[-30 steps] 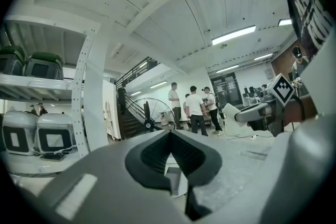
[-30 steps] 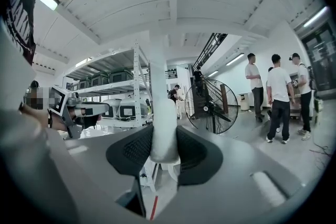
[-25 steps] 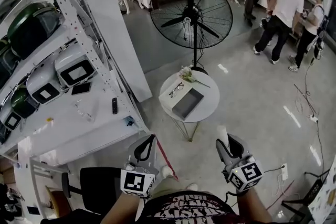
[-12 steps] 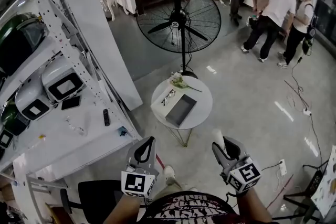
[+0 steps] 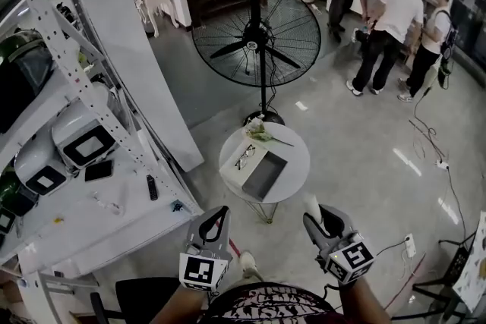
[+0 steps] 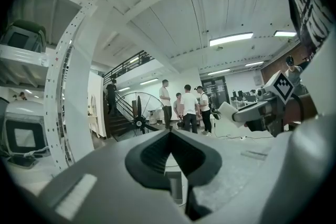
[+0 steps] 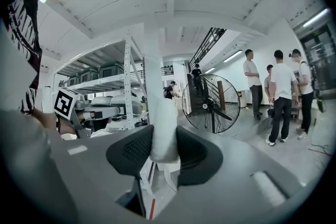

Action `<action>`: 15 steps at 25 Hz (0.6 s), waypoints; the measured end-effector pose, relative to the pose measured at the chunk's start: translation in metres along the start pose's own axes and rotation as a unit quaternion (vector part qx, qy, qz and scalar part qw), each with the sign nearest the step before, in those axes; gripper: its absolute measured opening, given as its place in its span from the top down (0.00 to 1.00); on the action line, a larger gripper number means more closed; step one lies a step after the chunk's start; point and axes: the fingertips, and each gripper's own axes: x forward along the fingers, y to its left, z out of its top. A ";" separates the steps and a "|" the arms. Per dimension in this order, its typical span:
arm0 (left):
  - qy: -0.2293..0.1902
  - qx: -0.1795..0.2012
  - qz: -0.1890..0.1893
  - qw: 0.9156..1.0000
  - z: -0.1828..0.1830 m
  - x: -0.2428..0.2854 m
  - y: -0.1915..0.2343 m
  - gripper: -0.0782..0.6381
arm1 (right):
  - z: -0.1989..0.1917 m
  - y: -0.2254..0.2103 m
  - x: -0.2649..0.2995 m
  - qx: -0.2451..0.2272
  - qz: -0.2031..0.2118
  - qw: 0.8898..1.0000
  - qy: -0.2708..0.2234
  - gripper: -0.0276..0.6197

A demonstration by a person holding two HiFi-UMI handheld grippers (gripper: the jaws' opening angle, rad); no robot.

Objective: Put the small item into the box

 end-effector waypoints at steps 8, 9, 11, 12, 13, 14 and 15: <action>0.013 -0.008 -0.005 1.000 -0.019 0.029 0.046 0.89 | 0.000 0.005 0.056 0.000 0.015 1.000 0.008 0.71; 0.015 -0.009 -0.005 1.000 -0.022 0.032 0.052 0.89 | 0.000 0.004 0.062 0.002 0.016 1.000 0.009 0.71; 0.016 -0.008 -0.007 1.000 -0.022 0.040 0.063 0.89 | 0.000 0.002 0.074 0.006 0.014 1.000 0.010 0.71; 0.014 -0.005 -0.009 1.000 -0.021 0.044 0.067 0.89 | 0.001 0.001 0.080 0.007 0.014 1.000 0.011 0.71; 0.014 -0.005 -0.011 1.000 -0.021 0.048 0.071 0.89 | 0.002 0.000 0.085 0.007 0.014 1.000 0.011 0.71; 0.018 -0.008 -0.013 1.000 -0.024 0.052 0.073 0.89 | 0.004 -0.001 0.090 0.006 0.016 1.000 0.010 0.71; 0.022 -0.012 -0.015 1.000 -0.028 0.056 0.076 0.89 | 0.005 -0.001 0.095 0.005 0.016 1.000 0.011 0.71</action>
